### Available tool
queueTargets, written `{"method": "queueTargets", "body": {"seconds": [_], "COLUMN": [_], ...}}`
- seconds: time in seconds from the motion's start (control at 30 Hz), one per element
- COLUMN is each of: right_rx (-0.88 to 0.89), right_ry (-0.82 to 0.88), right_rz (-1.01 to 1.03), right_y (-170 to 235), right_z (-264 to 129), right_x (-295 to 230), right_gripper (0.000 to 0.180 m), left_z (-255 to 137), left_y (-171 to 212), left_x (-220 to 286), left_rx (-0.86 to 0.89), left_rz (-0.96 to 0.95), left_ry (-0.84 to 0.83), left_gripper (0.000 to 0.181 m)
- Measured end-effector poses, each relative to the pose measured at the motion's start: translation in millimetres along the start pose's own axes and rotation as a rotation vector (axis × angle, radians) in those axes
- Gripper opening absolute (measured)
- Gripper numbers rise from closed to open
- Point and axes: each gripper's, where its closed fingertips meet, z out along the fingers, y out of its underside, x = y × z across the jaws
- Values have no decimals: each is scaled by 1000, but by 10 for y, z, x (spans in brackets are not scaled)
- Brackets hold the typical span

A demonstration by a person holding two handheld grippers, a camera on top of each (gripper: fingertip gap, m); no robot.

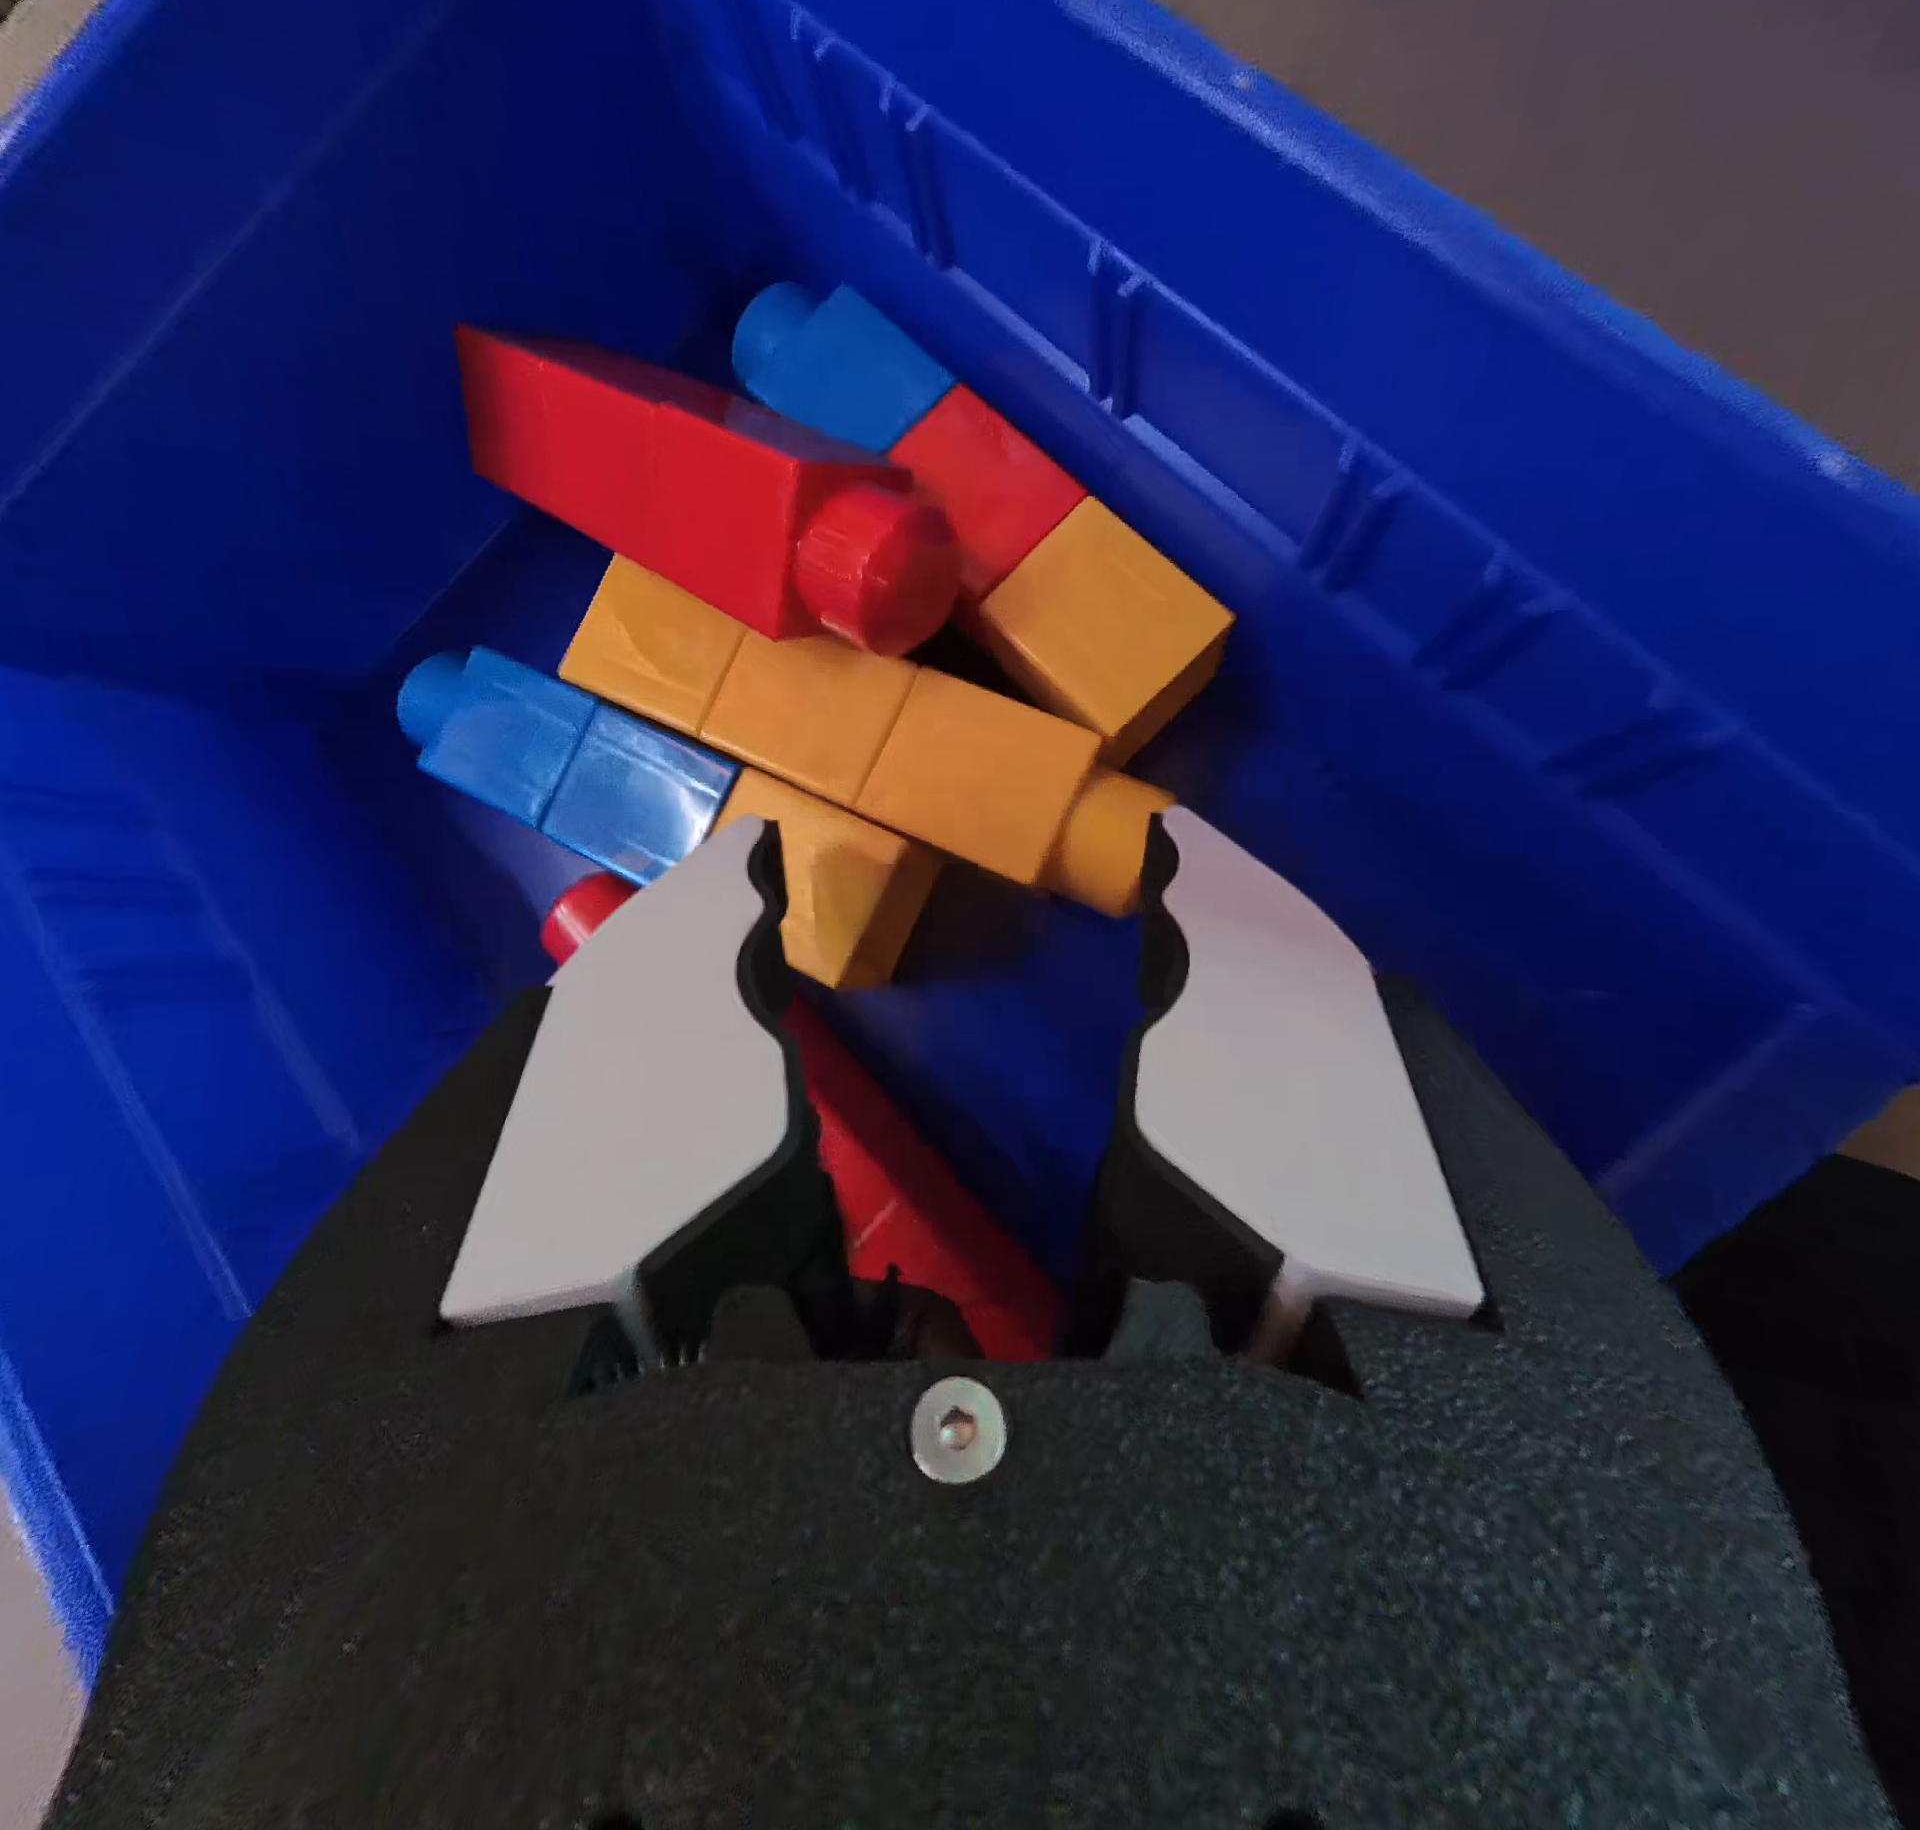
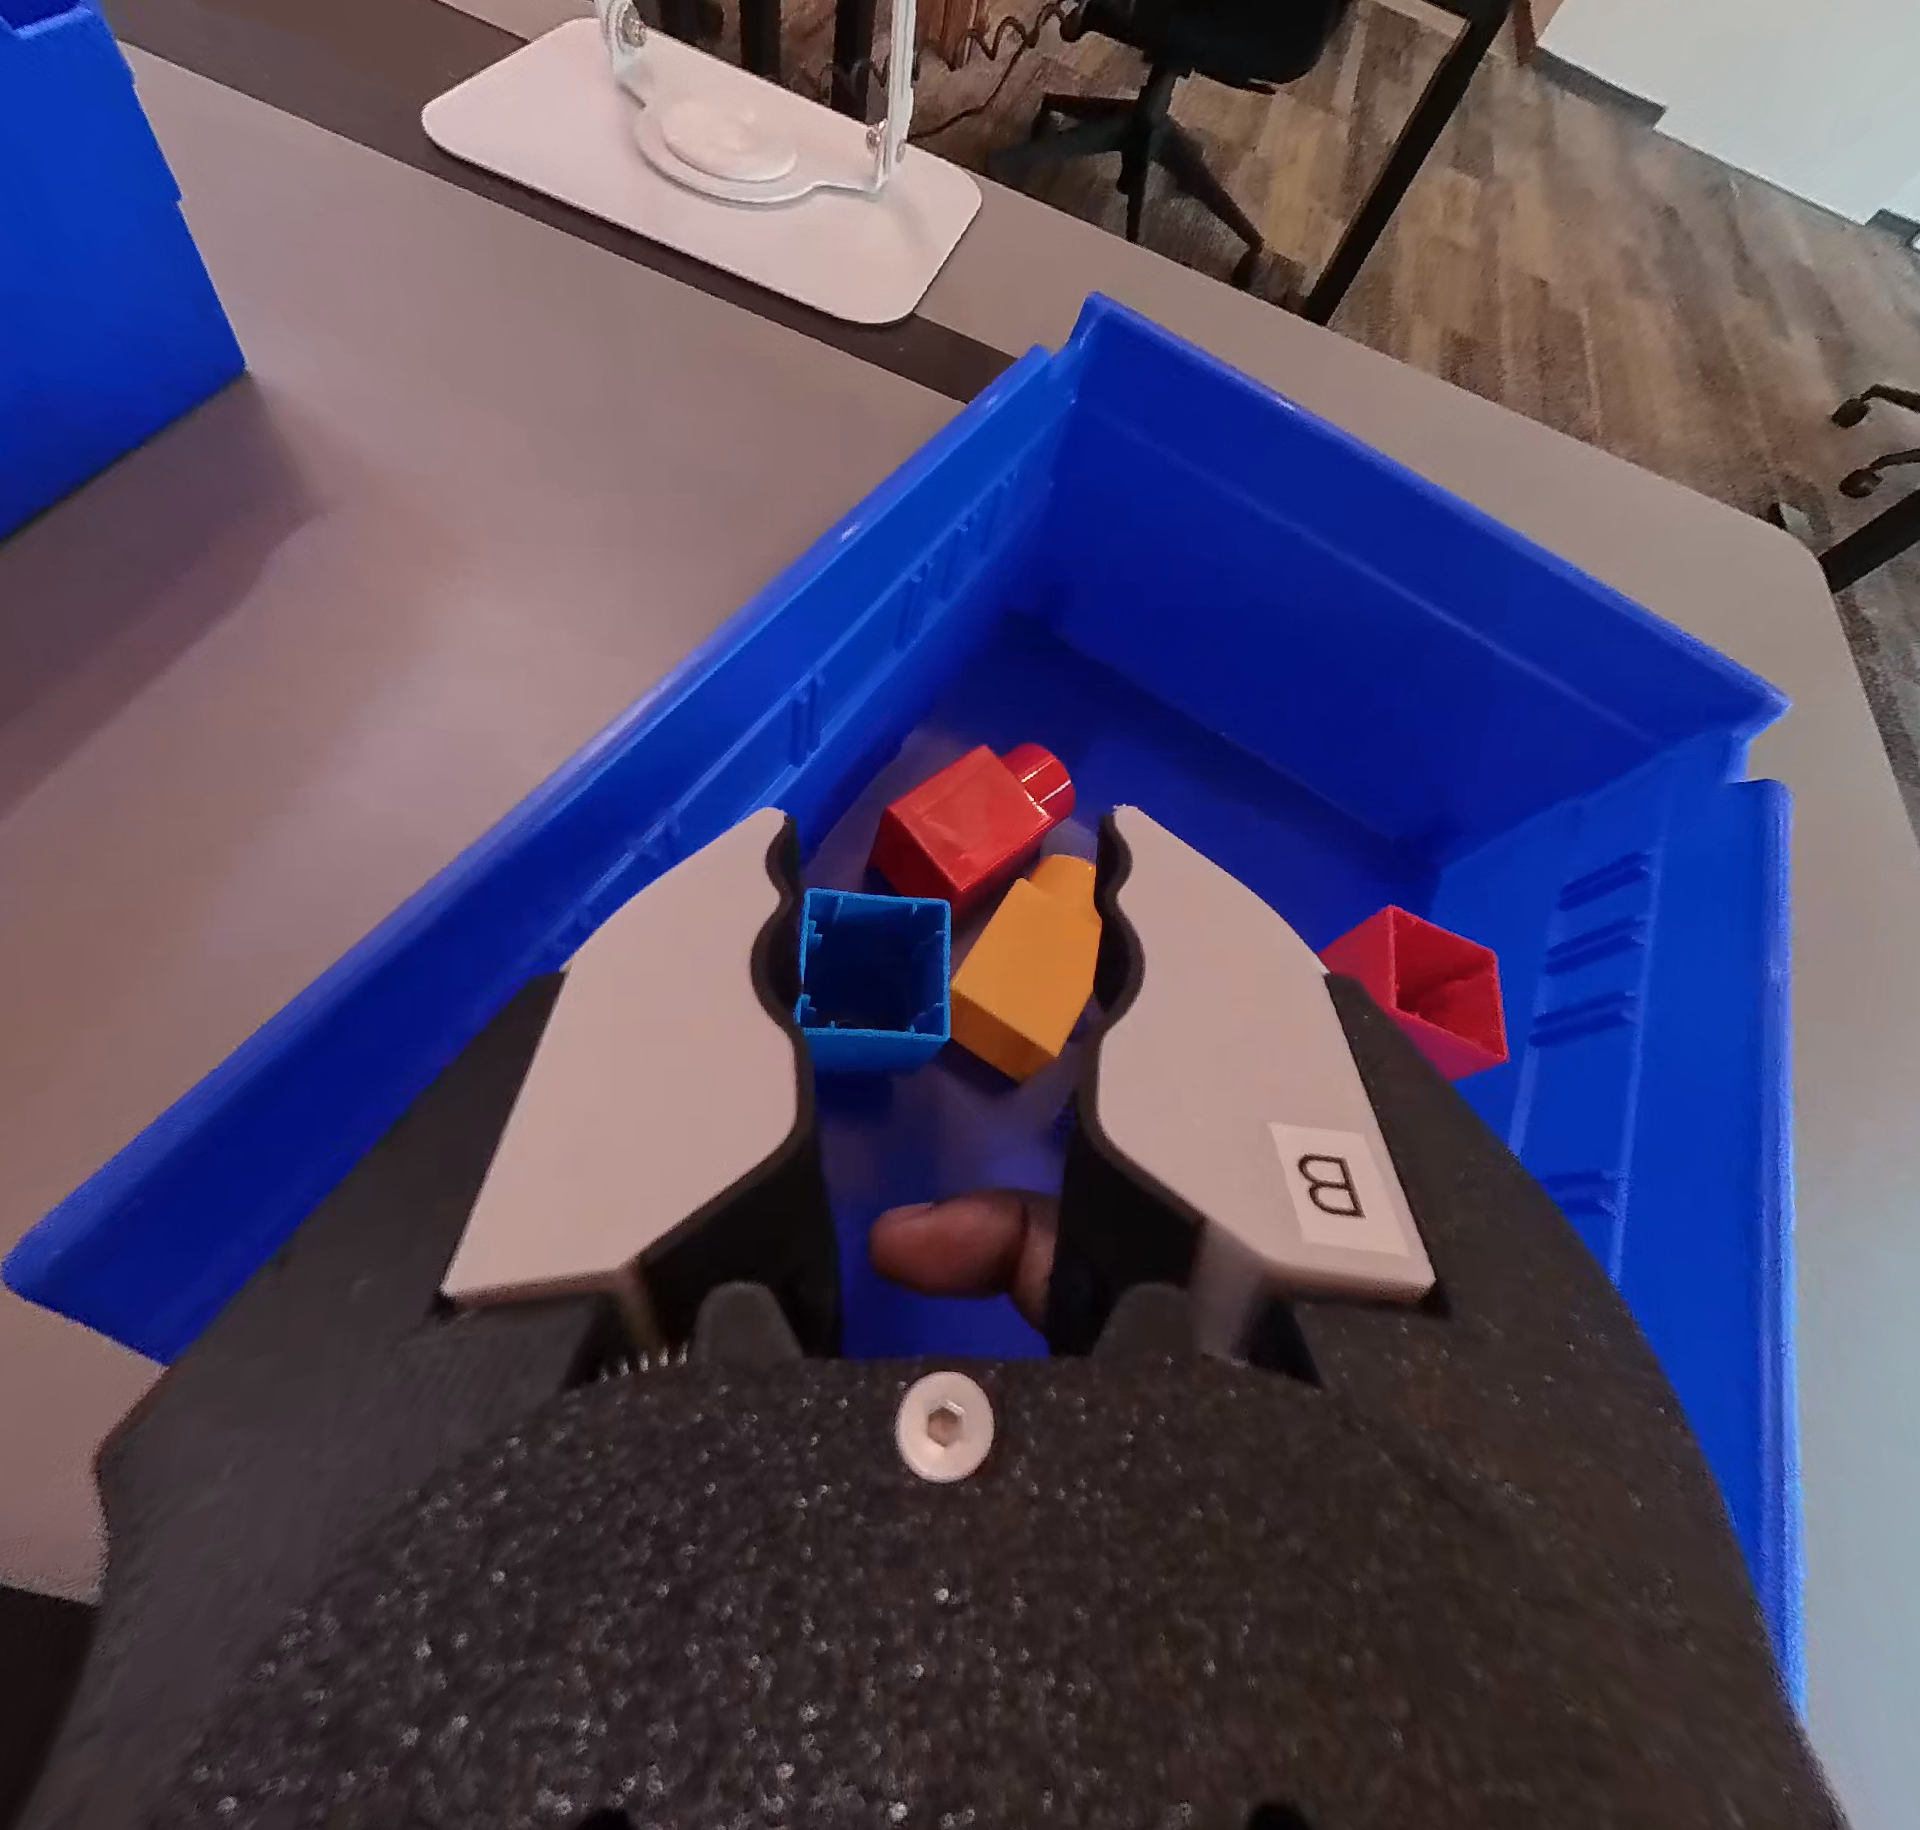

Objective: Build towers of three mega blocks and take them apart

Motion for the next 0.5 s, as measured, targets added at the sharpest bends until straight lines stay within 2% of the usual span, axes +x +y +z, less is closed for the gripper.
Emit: {"method": "queueTargets", "body": {"seconds": [0.13, 0.47, 0.5], "right_rx": [-16, -21, -18], "right_ry": [22, 42, 46], "right_rz": [-5, -35, -38], "right_y": [30, 31, 25], "right_z": [14, 15, 10], "right_x": [33, 32, 35], "right_gripper": [54, 53, 53], "left_z": [11, 196, 186], "left_y": [29, 65, 84], "left_x": [262, 9, -45], "left_rx": [-33, -133, -141], "left_rz": [-34, 60, 70], "left_ry": [70, -140, -164], "left_gripper": [51, 60, 52]}}
